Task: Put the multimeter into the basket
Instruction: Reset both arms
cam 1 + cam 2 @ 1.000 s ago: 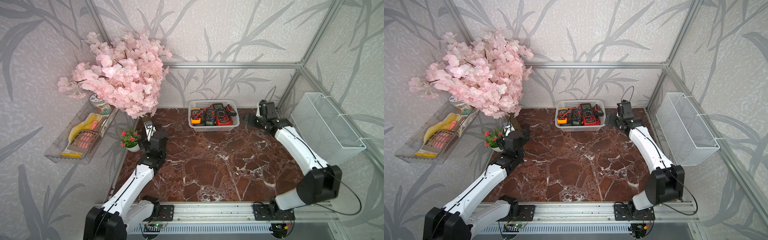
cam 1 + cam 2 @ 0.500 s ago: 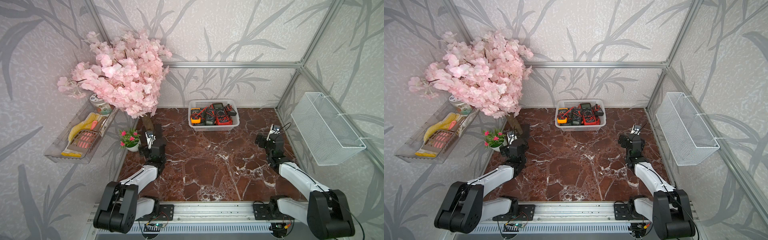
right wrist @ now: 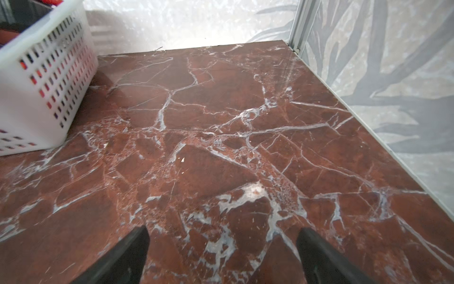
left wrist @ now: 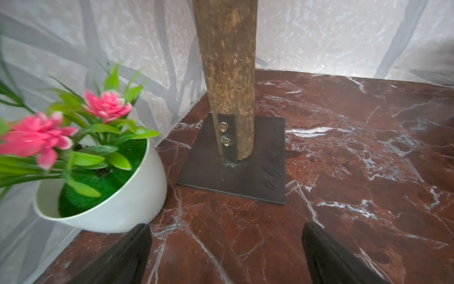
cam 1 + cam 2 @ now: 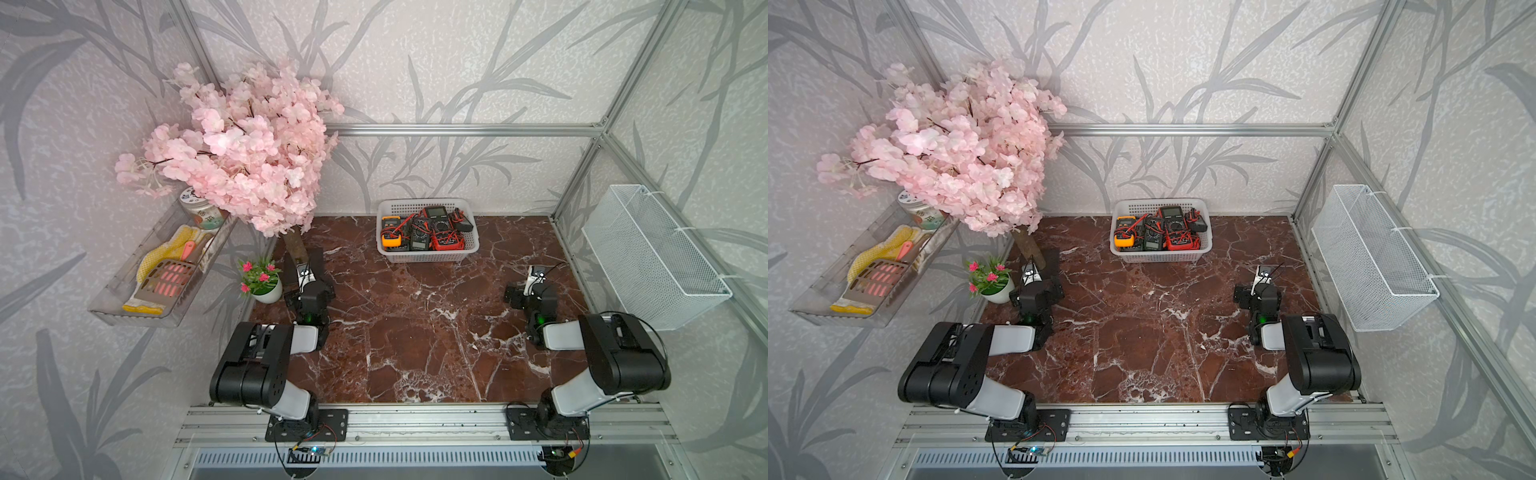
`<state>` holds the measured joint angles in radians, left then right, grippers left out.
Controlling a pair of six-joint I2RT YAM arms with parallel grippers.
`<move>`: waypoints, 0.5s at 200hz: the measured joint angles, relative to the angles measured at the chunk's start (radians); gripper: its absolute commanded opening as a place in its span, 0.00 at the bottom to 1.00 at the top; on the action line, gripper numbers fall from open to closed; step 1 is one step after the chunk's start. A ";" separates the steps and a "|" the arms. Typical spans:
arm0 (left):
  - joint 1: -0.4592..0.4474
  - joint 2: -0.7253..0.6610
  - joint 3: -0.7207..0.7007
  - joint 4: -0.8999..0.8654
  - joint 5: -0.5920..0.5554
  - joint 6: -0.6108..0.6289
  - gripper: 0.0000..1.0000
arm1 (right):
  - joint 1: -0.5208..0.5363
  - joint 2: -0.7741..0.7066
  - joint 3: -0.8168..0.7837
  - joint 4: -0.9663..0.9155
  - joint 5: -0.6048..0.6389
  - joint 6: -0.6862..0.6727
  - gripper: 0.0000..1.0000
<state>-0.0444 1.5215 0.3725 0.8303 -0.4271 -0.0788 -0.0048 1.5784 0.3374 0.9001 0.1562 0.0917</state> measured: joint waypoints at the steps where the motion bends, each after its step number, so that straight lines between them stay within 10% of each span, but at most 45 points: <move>1: 0.002 0.001 0.000 0.000 0.006 0.000 1.00 | 0.000 0.000 0.000 0.001 -0.002 0.000 0.99; 100: 0.028 0.003 0.020 -0.008 0.137 -0.002 1.00 | -0.004 0.000 0.017 0.047 -0.057 -0.016 0.99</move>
<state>-0.0166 1.5249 0.3923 0.8227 -0.2897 -0.0811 -0.0090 1.5787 0.3542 0.9466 0.0994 0.0761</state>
